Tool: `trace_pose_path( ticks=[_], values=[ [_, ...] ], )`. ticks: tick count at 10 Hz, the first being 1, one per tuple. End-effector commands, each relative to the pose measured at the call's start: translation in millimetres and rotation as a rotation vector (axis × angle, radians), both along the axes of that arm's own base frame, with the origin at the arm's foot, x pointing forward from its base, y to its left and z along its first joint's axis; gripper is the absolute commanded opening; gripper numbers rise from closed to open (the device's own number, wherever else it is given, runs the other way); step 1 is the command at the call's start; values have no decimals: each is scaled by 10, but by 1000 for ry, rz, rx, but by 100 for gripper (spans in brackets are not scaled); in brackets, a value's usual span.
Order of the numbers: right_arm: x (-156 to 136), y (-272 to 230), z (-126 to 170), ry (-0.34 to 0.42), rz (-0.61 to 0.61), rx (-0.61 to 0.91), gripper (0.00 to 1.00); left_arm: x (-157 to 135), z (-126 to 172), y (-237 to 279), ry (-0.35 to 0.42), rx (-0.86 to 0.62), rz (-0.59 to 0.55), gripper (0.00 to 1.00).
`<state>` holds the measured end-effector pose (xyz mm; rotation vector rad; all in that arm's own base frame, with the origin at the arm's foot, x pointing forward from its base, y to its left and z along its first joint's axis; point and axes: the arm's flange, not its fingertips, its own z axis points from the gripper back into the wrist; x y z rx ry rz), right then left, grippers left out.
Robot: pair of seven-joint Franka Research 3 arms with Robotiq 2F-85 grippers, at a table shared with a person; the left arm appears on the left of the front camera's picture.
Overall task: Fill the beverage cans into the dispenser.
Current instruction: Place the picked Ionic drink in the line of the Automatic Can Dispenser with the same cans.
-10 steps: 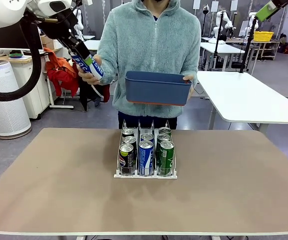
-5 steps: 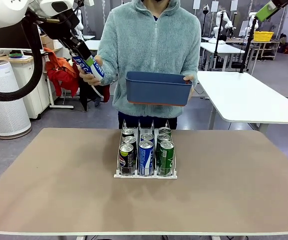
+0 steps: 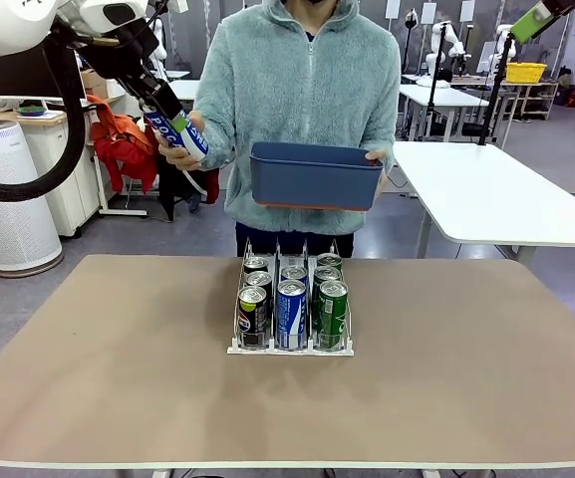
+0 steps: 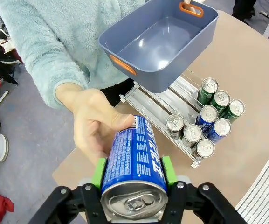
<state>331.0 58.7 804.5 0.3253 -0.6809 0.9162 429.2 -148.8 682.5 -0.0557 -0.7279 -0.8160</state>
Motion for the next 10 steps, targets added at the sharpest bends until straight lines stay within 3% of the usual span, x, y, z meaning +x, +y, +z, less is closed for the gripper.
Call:
trace_pose_path(
  ticks=[1, 10],
  values=[
    [-34, 16, -35, 4, -7, 0, 100, 4, 8, 38, -5, 1, -5, 0],
    [-34, 16, -35, 4, -7, 0, 100, 4, 8, 38, -5, 1, -5, 0]
  ],
)
